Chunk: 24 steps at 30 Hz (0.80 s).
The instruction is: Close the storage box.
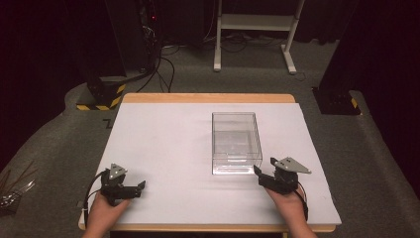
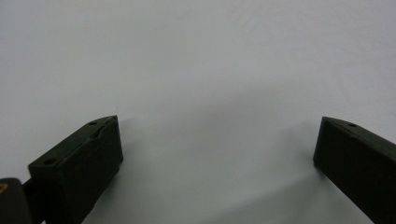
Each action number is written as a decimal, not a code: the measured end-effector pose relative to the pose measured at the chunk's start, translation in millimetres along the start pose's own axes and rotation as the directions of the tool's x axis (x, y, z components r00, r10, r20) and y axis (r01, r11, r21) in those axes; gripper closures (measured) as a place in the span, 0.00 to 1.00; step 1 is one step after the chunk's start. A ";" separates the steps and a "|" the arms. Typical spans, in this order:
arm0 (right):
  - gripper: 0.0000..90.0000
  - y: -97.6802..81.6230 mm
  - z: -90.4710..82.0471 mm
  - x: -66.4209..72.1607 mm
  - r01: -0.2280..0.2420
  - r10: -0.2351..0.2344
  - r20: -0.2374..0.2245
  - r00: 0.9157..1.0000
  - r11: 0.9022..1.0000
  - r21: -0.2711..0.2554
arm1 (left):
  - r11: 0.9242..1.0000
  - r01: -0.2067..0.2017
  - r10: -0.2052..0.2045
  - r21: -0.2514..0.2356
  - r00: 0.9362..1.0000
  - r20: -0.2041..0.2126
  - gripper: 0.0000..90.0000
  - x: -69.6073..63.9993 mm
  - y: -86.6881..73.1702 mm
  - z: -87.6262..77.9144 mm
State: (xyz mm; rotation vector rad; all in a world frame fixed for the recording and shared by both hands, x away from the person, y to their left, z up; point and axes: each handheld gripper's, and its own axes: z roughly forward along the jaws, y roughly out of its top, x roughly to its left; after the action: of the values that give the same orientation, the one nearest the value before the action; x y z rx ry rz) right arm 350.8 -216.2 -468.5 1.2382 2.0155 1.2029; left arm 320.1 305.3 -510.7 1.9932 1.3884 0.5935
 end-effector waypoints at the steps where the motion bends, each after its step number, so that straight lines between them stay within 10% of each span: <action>1: 0.32 -1.9 -1.9 -2.6 -0.001 0.001 0.006 1.000 1.000 0.001 | 1.000 0.000 0.000 0.000 1.000 0.000 0.02 0.0 0.0 0.0; 24: 0.32 -43.3 -17.1 -45.5 -0.007 -0.007 0.116 0.993 0.992 0.127 | 1.000 -0.007 0.007 0.000 1.000 -0.005 0.02 -0.1 -0.2 -0.3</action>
State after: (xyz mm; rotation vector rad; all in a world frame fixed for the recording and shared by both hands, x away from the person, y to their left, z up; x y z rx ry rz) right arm 339.8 -272.4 -499.5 1.3364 2.0323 0.9915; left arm 319.8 305.3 -510.6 1.9988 1.3849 0.6018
